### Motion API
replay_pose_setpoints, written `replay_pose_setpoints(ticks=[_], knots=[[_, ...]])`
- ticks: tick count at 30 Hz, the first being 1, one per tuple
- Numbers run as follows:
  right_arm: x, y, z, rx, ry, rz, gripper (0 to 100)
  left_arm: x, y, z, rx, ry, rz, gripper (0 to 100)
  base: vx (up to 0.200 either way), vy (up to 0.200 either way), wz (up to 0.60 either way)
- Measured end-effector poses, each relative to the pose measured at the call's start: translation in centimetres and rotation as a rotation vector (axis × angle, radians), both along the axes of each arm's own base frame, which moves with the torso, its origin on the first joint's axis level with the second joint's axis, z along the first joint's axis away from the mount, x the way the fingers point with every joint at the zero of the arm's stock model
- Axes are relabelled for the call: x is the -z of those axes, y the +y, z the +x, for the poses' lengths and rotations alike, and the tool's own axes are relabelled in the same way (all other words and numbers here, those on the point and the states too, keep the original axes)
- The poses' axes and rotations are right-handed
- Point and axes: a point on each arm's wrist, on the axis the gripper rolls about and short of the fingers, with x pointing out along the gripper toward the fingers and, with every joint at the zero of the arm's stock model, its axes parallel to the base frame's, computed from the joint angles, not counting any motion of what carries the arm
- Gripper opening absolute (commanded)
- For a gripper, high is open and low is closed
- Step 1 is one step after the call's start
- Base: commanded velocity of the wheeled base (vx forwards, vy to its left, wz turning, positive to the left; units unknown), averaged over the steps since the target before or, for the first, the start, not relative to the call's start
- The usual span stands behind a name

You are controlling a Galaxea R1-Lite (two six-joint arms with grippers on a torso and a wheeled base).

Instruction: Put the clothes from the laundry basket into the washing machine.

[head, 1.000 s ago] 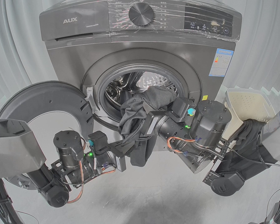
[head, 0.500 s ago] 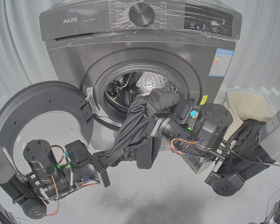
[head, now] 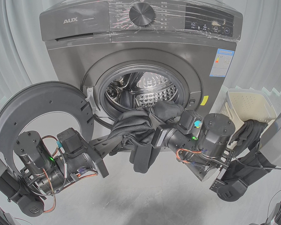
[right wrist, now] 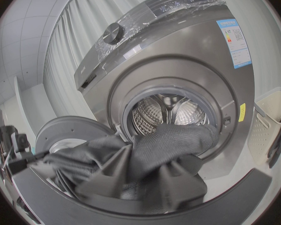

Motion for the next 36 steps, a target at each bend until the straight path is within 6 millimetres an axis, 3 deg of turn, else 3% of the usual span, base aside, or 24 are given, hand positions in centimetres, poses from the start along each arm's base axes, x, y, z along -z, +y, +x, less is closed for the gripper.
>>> replay_pose_setpoints(ticks=[12, 36], knots=[[3.7, -2.8, -1.6, -0.009, 0.113, -0.167, 100, -1.6, -0.2, 1.3, -0.038, -0.061, -0.049, 0, 0.0, 0.0, 0.0], [4.4, -3.2, -1.6, -0.003, 0.125, -0.199, 100, -2.0, -0.3, 1.6, -0.044, -0.076, -0.06, 0, 0.0, 0.0, 0.0]])
